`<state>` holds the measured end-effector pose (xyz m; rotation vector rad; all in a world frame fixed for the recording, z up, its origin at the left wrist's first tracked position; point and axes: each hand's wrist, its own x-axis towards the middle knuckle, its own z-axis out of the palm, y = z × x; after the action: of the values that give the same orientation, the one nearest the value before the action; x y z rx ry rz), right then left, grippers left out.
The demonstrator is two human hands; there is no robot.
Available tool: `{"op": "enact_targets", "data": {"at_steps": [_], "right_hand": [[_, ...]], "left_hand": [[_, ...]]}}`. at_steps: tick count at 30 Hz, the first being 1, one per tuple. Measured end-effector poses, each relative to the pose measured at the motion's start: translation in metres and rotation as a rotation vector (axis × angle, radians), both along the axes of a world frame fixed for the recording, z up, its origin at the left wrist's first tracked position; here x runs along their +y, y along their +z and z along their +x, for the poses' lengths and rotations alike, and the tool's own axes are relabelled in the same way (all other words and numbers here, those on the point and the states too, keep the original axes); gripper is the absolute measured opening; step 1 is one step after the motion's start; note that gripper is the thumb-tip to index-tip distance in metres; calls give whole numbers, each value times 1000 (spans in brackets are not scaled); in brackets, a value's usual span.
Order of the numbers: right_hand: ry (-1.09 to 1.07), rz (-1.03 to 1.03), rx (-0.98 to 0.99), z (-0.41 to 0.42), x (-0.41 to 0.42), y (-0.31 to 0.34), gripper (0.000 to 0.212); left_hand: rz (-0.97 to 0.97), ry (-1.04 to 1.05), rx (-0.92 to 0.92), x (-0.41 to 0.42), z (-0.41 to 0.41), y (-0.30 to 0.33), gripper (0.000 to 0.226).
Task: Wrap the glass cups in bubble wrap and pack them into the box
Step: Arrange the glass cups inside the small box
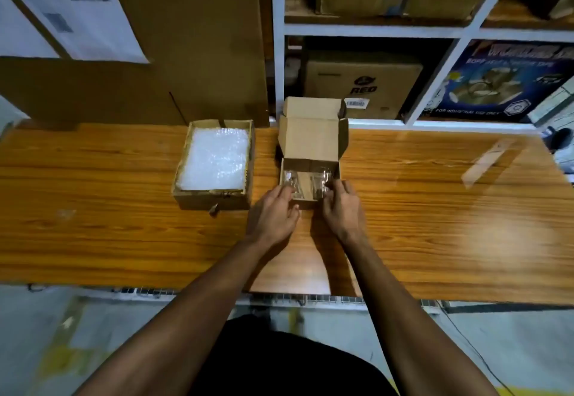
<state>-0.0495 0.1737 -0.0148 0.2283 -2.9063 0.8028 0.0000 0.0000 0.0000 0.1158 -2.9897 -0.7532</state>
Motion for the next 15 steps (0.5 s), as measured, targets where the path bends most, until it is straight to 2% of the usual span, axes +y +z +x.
{"op": "enact_targets", "data": {"at_steps": [3, 7, 11, 15], "right_hand": [[-57, -42, -53, -25, -13, 11, 25], [-93, 13, -158, -48, -28, 18, 42], [-112, 79, -289, -64, -42, 18, 58], [-114, 100, -357, -73, -47, 9, 67]], "left_hand": [[-24, -43, -3, -10, -32, 5, 44], [-78, -95, -90, -10, -66, 6, 55], [-196, -177, -136, -6, -88, 6, 59], [-261, -165, -228, 2, -100, 4, 63]]}}
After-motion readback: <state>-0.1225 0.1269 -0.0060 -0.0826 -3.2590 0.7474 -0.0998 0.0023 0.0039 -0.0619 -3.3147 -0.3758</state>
